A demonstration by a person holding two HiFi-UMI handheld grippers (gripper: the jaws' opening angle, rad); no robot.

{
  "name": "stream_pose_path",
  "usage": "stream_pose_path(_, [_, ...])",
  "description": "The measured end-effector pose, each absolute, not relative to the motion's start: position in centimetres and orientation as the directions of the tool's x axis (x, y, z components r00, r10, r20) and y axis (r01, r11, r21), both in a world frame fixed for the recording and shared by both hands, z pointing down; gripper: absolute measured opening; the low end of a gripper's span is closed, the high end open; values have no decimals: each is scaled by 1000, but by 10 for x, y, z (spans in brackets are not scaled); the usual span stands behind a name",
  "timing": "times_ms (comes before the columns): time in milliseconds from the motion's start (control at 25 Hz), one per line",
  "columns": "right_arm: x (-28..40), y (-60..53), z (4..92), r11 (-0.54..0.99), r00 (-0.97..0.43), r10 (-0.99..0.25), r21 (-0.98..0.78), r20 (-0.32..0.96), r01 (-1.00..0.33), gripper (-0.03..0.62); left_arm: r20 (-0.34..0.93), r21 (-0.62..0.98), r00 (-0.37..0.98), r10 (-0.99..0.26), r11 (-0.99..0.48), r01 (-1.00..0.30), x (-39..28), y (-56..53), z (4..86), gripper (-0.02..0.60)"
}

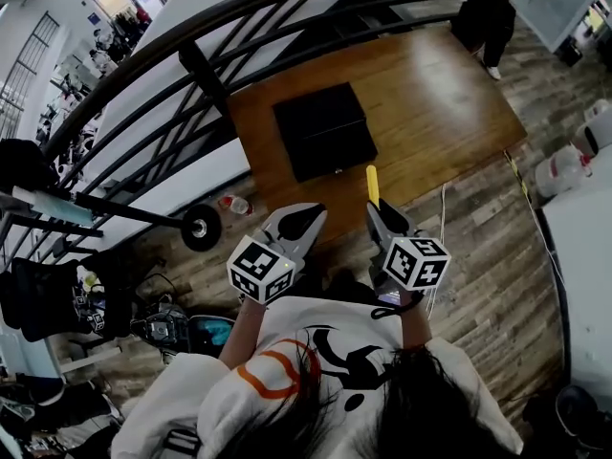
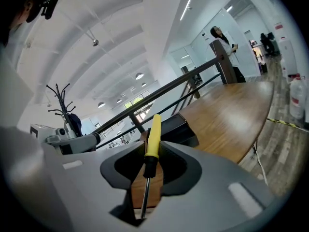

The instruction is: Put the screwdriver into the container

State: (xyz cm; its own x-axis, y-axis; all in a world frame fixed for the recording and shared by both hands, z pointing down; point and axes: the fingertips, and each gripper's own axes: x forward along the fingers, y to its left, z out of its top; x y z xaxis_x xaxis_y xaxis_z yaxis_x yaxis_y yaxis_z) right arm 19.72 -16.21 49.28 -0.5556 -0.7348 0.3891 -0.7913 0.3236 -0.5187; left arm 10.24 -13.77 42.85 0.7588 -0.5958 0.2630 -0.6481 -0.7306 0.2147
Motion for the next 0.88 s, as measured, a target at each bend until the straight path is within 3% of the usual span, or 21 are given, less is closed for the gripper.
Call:
stream_pose_path(440, [160,-218,518,192,-447,-766,-500,461,-844,117,242,208,829,-503,-808,-551,64,-196,426,0])
stream_pose_path(880, [142,-280,581,-18,-283,-728,-430,625,-903,117,220,227,883,-415,-859,-460,34,-239,432,0])
